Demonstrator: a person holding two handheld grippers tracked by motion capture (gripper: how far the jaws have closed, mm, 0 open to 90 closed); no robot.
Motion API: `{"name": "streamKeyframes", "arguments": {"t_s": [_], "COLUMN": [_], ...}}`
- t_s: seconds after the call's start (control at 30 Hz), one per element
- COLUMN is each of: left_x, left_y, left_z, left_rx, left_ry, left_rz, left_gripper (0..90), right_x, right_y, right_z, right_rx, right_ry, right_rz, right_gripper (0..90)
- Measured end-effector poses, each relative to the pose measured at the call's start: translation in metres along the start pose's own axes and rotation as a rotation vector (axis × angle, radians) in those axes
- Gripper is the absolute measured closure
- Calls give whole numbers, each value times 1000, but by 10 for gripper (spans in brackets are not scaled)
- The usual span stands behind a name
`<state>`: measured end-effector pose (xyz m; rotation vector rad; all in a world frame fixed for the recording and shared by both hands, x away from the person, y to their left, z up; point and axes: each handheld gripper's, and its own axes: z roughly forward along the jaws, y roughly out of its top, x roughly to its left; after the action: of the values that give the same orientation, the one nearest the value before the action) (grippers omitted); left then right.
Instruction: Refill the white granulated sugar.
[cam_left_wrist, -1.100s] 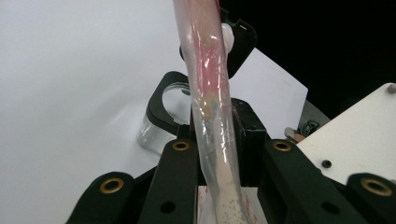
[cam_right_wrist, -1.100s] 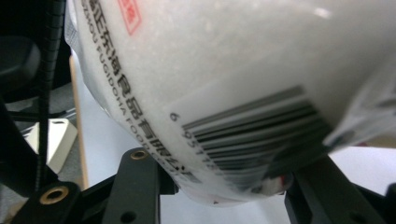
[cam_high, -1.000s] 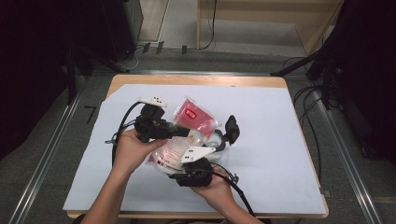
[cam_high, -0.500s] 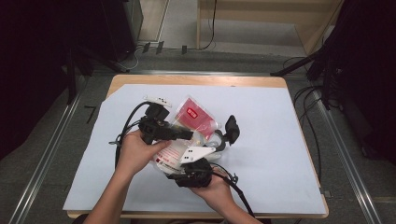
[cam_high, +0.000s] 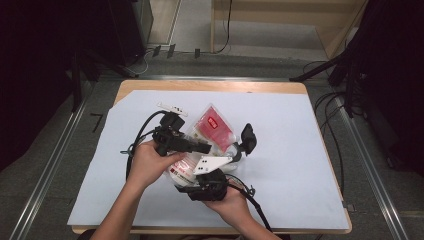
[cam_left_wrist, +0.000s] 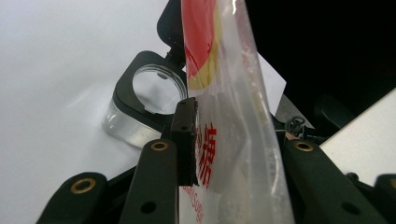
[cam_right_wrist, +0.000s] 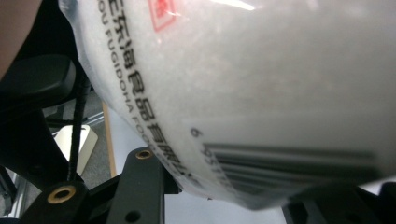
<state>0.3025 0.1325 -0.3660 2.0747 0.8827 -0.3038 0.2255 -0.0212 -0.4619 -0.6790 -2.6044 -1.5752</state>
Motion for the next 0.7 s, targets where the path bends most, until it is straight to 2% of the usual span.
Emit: {"name": "streamKeyframes", "arguments": {"t_s": [0.1,0.3,0.4,0.53,0.7], "left_x": [-2,-3,-3,-6,-9], "left_y": [0,1,1,1,1], "left_z": [1,0,1,2,-1], "left_rx": [-2,13,12,12,13], "left_ry": [17,67,66,67,82], "left_rz": [-15,-54,-74,-70,-87], "left_gripper": [682,661,648,632,618], "right_x": [1,7,9,9,6], "right_y": [0,1,1,2,-1], "right_z": [1,4,5,7,9], "right_rx": [8,15,21,27,28], "right_ry": [-8,-50,-55,-47,-12], "right_rz": [-4,-46,-47,-30,5], "right_gripper": [617,584,587,597,599]}}
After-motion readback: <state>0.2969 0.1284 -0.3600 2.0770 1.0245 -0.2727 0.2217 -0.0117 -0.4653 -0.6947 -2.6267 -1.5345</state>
